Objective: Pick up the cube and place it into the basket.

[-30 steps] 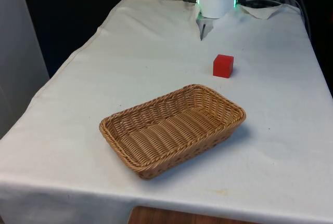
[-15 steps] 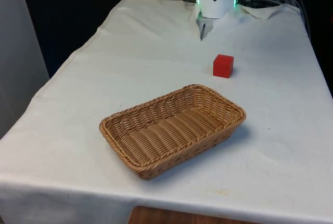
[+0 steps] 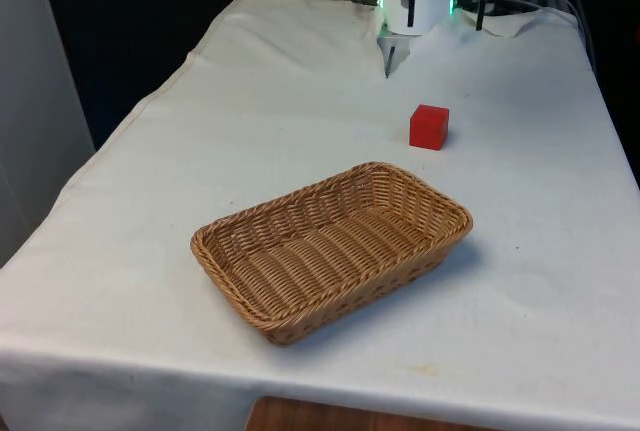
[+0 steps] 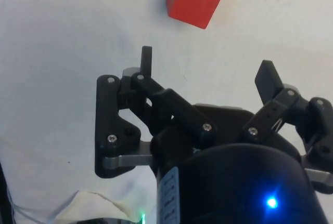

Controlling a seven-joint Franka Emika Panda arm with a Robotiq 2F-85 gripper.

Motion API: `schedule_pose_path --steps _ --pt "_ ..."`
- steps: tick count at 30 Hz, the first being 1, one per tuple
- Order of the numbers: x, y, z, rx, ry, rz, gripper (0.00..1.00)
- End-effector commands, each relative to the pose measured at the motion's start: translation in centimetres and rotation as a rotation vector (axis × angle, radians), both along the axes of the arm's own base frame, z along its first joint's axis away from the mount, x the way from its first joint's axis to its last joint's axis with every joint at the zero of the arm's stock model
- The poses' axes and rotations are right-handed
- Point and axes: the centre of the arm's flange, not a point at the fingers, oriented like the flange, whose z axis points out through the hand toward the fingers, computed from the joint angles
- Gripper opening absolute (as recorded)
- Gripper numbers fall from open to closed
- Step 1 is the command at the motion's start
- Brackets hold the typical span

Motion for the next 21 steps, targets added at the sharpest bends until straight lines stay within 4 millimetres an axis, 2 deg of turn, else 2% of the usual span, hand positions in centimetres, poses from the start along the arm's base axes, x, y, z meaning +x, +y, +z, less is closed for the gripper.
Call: schedule_pose_path --steps 1,21 --pt "0.0 -0.1 -0.2 -0.003 -0.008 -0.002 1.00" --pt "-0.6 -0.7 -4.4 -0.004 0.000 -0.012 1.00"
